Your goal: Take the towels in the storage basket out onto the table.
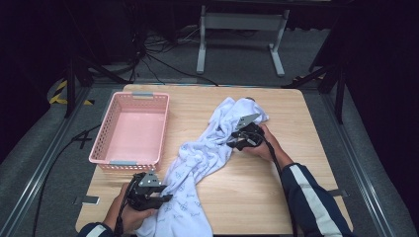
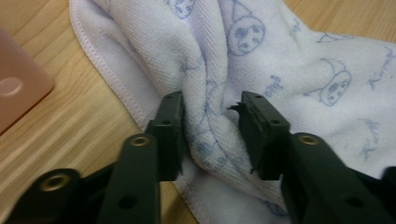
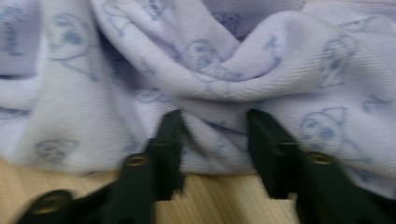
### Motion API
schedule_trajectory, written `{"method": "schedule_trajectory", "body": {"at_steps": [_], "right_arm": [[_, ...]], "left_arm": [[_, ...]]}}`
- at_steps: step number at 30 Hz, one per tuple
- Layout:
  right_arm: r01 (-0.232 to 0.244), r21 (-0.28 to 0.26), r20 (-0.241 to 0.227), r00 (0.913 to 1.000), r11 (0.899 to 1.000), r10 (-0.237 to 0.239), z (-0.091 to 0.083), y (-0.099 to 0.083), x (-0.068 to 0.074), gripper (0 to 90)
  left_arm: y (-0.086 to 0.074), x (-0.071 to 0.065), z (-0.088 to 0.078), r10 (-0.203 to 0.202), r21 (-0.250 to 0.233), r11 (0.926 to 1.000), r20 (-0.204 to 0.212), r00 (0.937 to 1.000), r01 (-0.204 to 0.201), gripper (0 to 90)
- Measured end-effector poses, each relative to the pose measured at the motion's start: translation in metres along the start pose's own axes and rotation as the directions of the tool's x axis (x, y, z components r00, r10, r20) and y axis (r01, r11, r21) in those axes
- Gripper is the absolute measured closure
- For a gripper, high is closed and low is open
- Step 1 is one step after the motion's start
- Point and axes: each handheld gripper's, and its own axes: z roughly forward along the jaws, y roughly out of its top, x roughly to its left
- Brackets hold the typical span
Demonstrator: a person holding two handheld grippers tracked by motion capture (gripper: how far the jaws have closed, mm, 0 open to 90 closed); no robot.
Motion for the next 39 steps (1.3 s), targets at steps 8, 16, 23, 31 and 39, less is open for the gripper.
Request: {"method": "schedule_trajectory", "body": {"at_steps": [8,16,23,31,39], "right_arm": [[0.006,0.051,0.161,0.9868,0.999,-0.014,-0.048,-0.01,0.0,89.1],[-0.097,-0.048,0.374,0.9212,0.994,0.107,-0.139,-0.023,-0.028,89.1],[-0.16,0.022,0.485,0.8651,0.987,0.13,-0.095,-0.013,-0.051,82.7],[-0.109,-0.094,0.349,0.9272,0.99,0.135,-0.073,-0.011,-0.007,58.7],[-0.002,-0.079,0.11,0.9938,0.997,0.011,-0.082,-0.037,0.087,64.0]], "left_arm": [[0.016,-0.01,-0.01,0.045,-0.11,0.9928,-0.017,0.9988,-0.047,79.2],[0.041,-0.022,0.004,0.079,-0.123,0.9895,0.024,0.9966,-0.075,79.6],[0.048,-0.025,0.014,0.12,-0.105,0.9883,0.088,0.9889,-0.111,68.5],[0.05,-0.025,0.017,0.176,-0.113,0.9808,0.17,0.9696,-0.158,61.8],[0.087,-0.024,0.033,0.162,-0.13,0.9786,0.006,0.9868,-0.16,53.7]]}}
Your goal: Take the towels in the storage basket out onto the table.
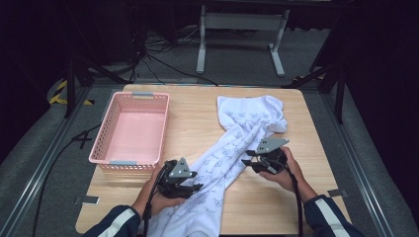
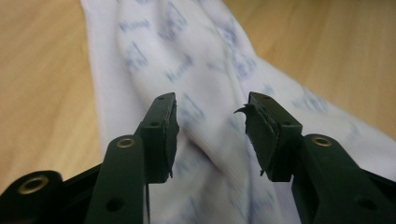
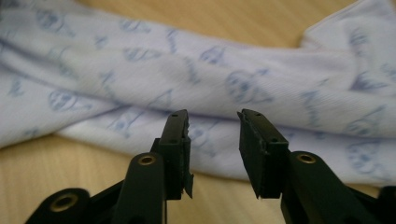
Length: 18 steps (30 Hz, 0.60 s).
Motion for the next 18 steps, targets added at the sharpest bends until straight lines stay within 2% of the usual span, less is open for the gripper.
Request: {"method": "schedule_trajectory", "body": {"at_steps": [1,2,3,4,5,6,7,8,9,10,11,12,13,14,15,16,17,18], "right_arm": [[0.009,0.015,-0.01,0.9999,1.0,-0.009,0.002,-0.002,0.004,62.6],[0.006,0.012,-0.022,0.9997,1.0,-0.006,0.005,-0.003,0.007,58.6],[0.006,0.012,-0.022,0.9997,1.0,-0.006,0.005,-0.003,0.007,58.6],[0.02,0.022,-0.029,0.9994,1.0,-0.02,0.019,-0.003,0.012,48.1],[0.02,0.022,-0.029,0.9994,1.0,-0.02,0.019,-0.003,0.012,48.1],[0.017,0.03,-0.035,0.9993,0.999,-0.016,0.027,-0.003,0.011,46.0],[0.01,0.028,-0.048,0.9988,1.0,-0.009,0.031,-0.004,0.01,45.6],[-0.006,0.026,-0.057,0.9983,1.0,0.008,0.038,-0.006,0.008,47.9],[-0.013,0.034,-0.076,0.9969,0.999,0.016,0.042,-0.008,0.006,50.7],[-0.016,0.064,-0.074,0.9971,0.998,0.021,0.045,-0.009,0.004,51.2],[-0.037,0.058,-0.09,0.995,0.998,0.042,0.046,-0.011,0.003,52.7],[-0.048,0.061,-0.106,0.9929,0.997,0.054,0.045,-0.013,0.0,53.3],[-0.053,0.078,-0.118,0.9911,0.996,0.062,0.042,-0.015,-0.001,53.6],[-0.057,0.095,-0.13,0.989,0.994,0.069,0.039,-0.016,-0.003,55.2],[-0.061,0.109,-0.125,0.9894,0.992,0.075,0.035,-0.019,-0.005,56.5],[-0.061,0.109,-0.125,0.9894,0.992,0.075,0.035,-0.019,-0.005,56.5],[-0.072,0.124,-0.107,0.9906,0.99,0.086,0.023,-0.028,-0.008,56.9],[-0.076,0.138,-0.096,0.9913,0.987,0.09,0.018,-0.033,-0.01,56.8]], "left_arm": [[0.005,0.003,0.003,0.007,0.004,1.0,-0.012,0.9999,-0.007,55.3],[0.015,0.01,0.013,-0.028,0.003,0.9996,-0.008,0.9996,0.028,55.4],[0.015,0.01,0.013,-0.028,0.003,0.9996,-0.008,0.9996,0.028,55.1],[0.021,0.015,0.021,-0.034,0.004,0.9994,-0.015,0.9993,0.034,55.7],[0.029,0.019,0.031,-0.037,0.026,0.999,-0.042,0.9984,0.038,55.7],[0.033,0.023,0.037,-0.047,0.033,0.9983,-0.047,0.9978,0.049,56.4],[0.04,0.028,0.047,-0.039,0.045,0.9981,-0.087,0.9954,0.043,56.3],[0.043,0.032,0.053,-0.043,0.051,0.9975,-0.103,0.9938,0.048,57.2],[0.045,0.036,0.058,-0.079,0.047,0.9954,-0.094,0.9925,0.084,60.0],[0.046,0.04,0.063,-0.104,0.053,0.9926,-0.1,0.9895,0.11,60.1],[0.047,0.044,0.068,-0.086,0.058,0.9939,-0.121,0.9889,0.094,62.4],[0.046,0.047,0.072,-0.098,0.064,0.9923,-0.111,0.9889,0.106,70.0],[0.045,0.05,0.075,-0.124,0.075,0.9885,-0.098,0.9874,0.132,72.2],[0.044,0.05,0.077,-0.128,0.095,0.9859,-0.097,0.9869,0.138,77.1],[0.044,0.05,0.077,-0.128,0.095,0.9859,-0.097,0.9869,0.138,81.1],[0.043,0.049,0.079,-0.101,0.121,0.986,-0.108,0.989,0.114,81.1],[0.042,0.048,0.08,-0.1,0.13,0.9852,-0.1,0.9899,0.112,86.7],[0.041,0.044,0.08,-0.082,0.145,0.9845,-0.116,0.9898,0.099,87.6]]}}
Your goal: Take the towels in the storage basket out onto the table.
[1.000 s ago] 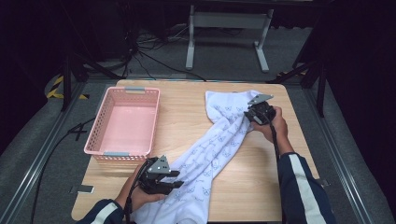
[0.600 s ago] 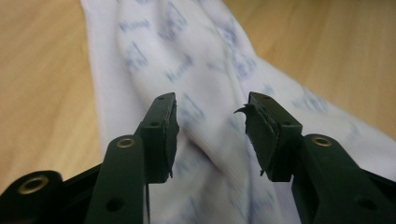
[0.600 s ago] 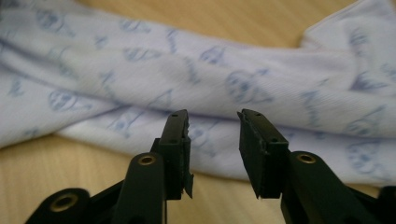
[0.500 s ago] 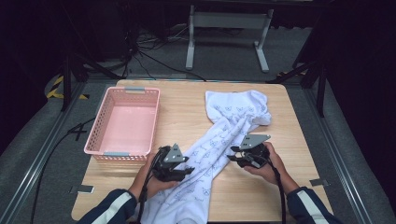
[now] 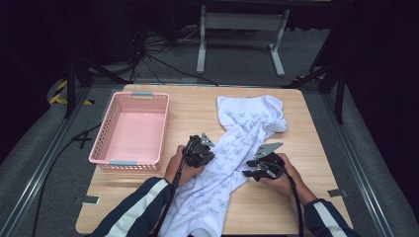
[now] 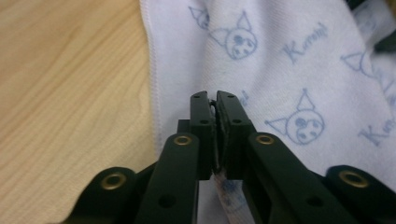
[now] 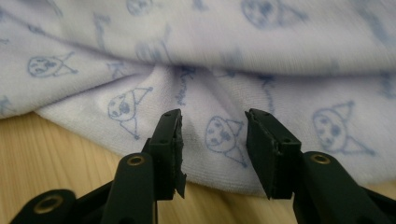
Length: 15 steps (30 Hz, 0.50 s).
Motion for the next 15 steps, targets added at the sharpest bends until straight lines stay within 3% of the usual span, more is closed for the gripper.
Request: {"method": "schedule_trajectory", "body": {"at_steps": [4,7,8,10,12,15], "right_arm": [[-0.044,0.02,0.036,0.9984,0.999,0.043,-0.022,-0.025,-0.007,58.3],[-0.067,0.033,0.05,0.9967,0.997,0.065,-0.042,-0.046,-0.014,64.5],[-0.063,0.033,0.052,0.9968,0.997,0.061,-0.048,-0.054,-0.016,64.5],[-0.08,0.041,0.085,0.9935,0.996,0.076,-0.056,-0.062,-0.019,62.6],[-0.099,0.034,0.116,0.9887,0.995,0.094,-0.063,-0.071,-0.024,62.1],[-0.094,-0.009,0.178,0.9795,0.996,0.094,-0.063,-0.075,-0.024,57.4]], "left_arm": [[-0.004,-0.006,-0.005,0.008,0.016,0.9998,0.016,0.9998,-0.008,88.2],[-0.016,-0.019,-0.018,0.017,0.012,0.9998,0.088,0.996,-0.018,88.5],[-0.019,-0.023,-0.021,0.034,0.031,0.9989,0.068,0.9971,-0.036,89.7],[-0.029,-0.026,-0.026,0.009,0.036,0.9993,0.103,0.9946,-0.013,89.8],[-0.038,-0.028,-0.03,0.012,0.079,0.9966,0.116,0.9932,-0.021,89.8],[-0.046,-0.028,-0.04,0.016,0.015,0.9997,0.126,0.992,-0.018,89.3]]}}
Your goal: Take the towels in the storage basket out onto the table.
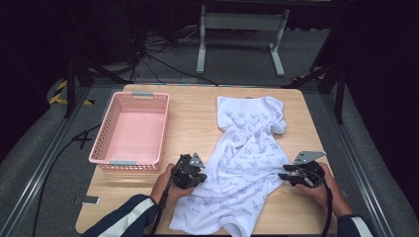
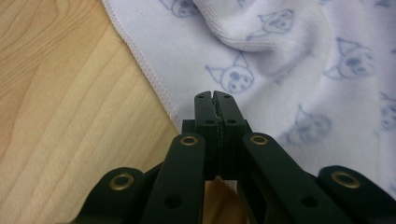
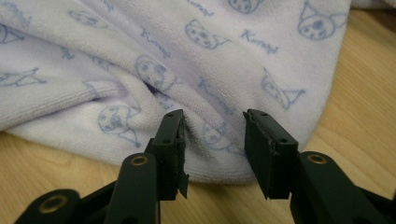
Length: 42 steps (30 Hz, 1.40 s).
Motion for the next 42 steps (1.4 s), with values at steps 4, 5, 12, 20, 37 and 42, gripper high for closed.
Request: {"method": "schedule_trajectory", "body": {"at_steps": [4,5,12,20,37,42], "right_arm": [[0.008,-0.031,0.012,0.9999,0.999,-0.008,0.002,0.011,0.01,55.4],[0.01,-0.048,0.009,0.9999,0.999,-0.009,0.0,0.013,0.014,56.2],[0.176,-0.11,-0.26,0.9448,0.978,-0.199,-0.005,0.027,0.102,55.8],[0.21,-0.066,-0.293,0.9304,0.976,-0.22,0.008,0.022,0.127,58.4],[0.265,-0.09,-0.382,0.8813,0.96,-0.279,-0.03,0.007,0.125,64.5],[0.137,-0.144,-0.068,0.9866,0.98,-0.148,-0.038,0.028,0.076,62.2]], "left_arm": [[0.012,0.0,-0.006,0.037,-0.049,0.998,-0.05,0.9981,-0.039,84.4],[0.02,0.002,-0.003,0.05,-0.062,0.9966,-0.057,0.9972,-0.053,82.2],[0.047,0.007,0.036,0.096,-0.032,0.9943,-0.153,0.9835,-0.102,69.0],[0.042,0.01,0.039,0.129,0.054,0.9912,-0.204,0.9704,-0.121,88.1],[-0.022,-0.017,-0.025,0.121,0.167,0.9802,-0.077,0.9897,-0.107,86.4],[-0.012,-0.018,-0.023,0.088,0.013,0.9961,-0.118,0.9891,-0.087,68.8]]}}
